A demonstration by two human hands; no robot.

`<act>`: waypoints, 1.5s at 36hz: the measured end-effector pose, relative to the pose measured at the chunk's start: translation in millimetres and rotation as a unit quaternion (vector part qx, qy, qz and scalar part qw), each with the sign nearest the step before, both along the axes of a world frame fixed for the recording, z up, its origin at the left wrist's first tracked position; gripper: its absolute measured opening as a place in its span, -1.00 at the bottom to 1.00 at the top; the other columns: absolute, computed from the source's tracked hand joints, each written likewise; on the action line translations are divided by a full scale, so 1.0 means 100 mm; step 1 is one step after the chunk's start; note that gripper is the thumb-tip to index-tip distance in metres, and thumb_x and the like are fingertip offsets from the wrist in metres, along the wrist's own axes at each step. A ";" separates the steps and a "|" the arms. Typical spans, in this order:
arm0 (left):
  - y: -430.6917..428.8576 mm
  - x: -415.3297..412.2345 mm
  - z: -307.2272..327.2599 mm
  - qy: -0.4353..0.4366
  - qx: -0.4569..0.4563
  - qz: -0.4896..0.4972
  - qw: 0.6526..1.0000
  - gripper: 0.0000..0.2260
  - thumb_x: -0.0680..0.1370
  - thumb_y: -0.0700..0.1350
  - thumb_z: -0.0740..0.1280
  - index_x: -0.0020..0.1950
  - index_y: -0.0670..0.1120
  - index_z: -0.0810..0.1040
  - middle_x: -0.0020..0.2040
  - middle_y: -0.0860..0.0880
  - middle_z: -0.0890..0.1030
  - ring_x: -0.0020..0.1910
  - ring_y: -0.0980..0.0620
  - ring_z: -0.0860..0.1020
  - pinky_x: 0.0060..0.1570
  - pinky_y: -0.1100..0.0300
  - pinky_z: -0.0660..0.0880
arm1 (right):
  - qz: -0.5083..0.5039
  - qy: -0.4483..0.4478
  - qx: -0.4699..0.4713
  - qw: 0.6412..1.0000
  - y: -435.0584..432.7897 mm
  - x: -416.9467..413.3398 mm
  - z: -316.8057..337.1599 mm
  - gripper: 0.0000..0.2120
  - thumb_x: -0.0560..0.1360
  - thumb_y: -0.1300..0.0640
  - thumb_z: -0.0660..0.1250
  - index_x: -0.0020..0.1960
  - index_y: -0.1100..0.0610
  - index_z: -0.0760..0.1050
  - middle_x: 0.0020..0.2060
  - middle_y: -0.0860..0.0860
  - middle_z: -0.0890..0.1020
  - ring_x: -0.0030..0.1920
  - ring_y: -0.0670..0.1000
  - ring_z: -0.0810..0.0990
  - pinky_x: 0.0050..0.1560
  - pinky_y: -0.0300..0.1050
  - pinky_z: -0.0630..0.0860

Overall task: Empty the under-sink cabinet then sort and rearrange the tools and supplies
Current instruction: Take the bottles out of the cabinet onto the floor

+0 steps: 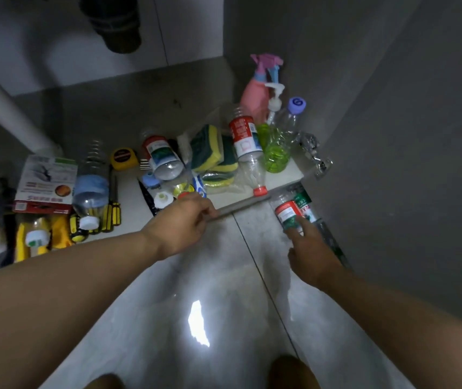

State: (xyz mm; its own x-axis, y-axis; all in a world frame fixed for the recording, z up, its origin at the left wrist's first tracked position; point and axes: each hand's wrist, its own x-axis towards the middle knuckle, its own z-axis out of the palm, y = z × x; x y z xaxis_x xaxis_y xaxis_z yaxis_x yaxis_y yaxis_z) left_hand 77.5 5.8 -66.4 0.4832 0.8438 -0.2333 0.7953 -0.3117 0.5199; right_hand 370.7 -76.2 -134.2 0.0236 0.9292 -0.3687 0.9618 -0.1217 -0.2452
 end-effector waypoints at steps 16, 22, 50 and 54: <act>0.77 -0.34 -0.04 -0.035 0.018 0.393 0.919 -0.36 0.50 0.16 0.45 0.42 -0.16 0.33 0.33 -0.23 0.54 0.28 -0.26 0.54 0.15 -0.01 0.50 | -0.226 0.073 0.056 0.970 1.40 -0.73 0.51 -0.33 0.49 -0.17 0.43 0.38 0.25 0.31 0.26 0.23 0.52 0.27 0.26 0.51 0.22 0.08 0.49; 0.92 -0.28 -0.06 -0.020 -0.029 0.389 0.920 -0.29 0.52 0.20 0.43 0.50 -0.15 0.26 0.36 -0.20 0.52 0.30 -0.22 0.54 0.19 0.00 0.52 | -0.269 0.061 0.072 0.959 1.53 -0.82 0.41 -0.46 0.49 -0.17 0.44 0.26 0.19 0.44 0.13 0.17 0.61 0.12 0.20 0.60 -0.08 -0.08 0.40; -0.10 -0.29 0.04 -0.135 0.152 0.206 0.957 -0.32 0.48 0.00 0.50 0.50 0.21 0.24 0.36 0.09 0.42 0.29 0.01 0.49 0.12 -0.03 0.56 | -0.111 0.189 0.137 0.966 -0.36 -0.22 0.19 -0.64 0.54 -0.02 0.41 0.25 -0.02 0.36 0.06 -0.12 0.46 -0.02 -0.06 0.59 -0.08 -0.11 0.60; -0.50 -0.12 0.01 -0.032 0.170 0.022 0.985 -0.28 0.53 0.02 0.45 0.58 0.15 0.15 0.48 0.06 0.33 0.38 -0.02 0.43 0.08 -0.13 0.61 | -0.092 0.124 0.057 0.986 -0.83 0.03 -0.02 -0.55 0.55 -0.10 0.38 0.35 0.02 0.35 0.18 -0.04 0.52 0.08 -0.04 0.57 0.07 -0.13 0.58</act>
